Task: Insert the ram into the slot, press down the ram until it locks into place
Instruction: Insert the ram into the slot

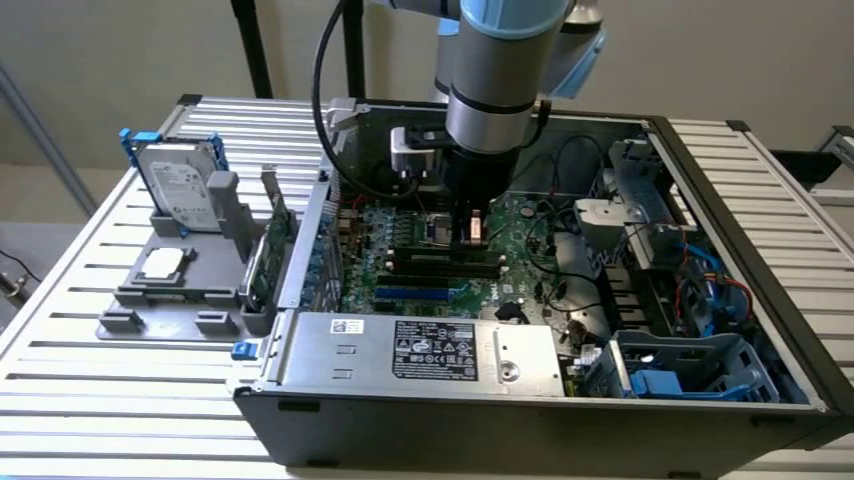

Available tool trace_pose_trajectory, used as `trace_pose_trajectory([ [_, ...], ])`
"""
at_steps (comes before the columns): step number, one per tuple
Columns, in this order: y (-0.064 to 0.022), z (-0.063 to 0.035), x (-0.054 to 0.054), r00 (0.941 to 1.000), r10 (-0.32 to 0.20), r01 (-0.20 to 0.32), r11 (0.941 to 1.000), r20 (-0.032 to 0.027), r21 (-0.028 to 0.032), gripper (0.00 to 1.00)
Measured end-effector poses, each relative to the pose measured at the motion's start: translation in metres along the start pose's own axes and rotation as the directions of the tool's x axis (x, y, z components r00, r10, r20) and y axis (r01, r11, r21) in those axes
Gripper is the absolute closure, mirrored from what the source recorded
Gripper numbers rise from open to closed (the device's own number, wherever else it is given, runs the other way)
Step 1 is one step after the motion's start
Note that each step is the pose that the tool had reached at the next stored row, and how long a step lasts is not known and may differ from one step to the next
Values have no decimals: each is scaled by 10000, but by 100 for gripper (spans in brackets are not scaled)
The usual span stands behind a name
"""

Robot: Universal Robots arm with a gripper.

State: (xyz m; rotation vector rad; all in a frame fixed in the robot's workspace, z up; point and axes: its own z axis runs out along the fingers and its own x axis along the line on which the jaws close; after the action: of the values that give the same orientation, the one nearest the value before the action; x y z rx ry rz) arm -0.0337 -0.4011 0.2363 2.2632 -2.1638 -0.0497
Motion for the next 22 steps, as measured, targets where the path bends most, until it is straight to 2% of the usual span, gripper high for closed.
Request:
trace_pose_trajectory([
  [9,-5,11,0,10000,-1,1,10000,-4,2,87],
  [14,-6,21,0,10000,6,-6,10000,-28,1,87],
  [22,-6,30,1,9999,68,-68,10000,-136,-4,87],
])
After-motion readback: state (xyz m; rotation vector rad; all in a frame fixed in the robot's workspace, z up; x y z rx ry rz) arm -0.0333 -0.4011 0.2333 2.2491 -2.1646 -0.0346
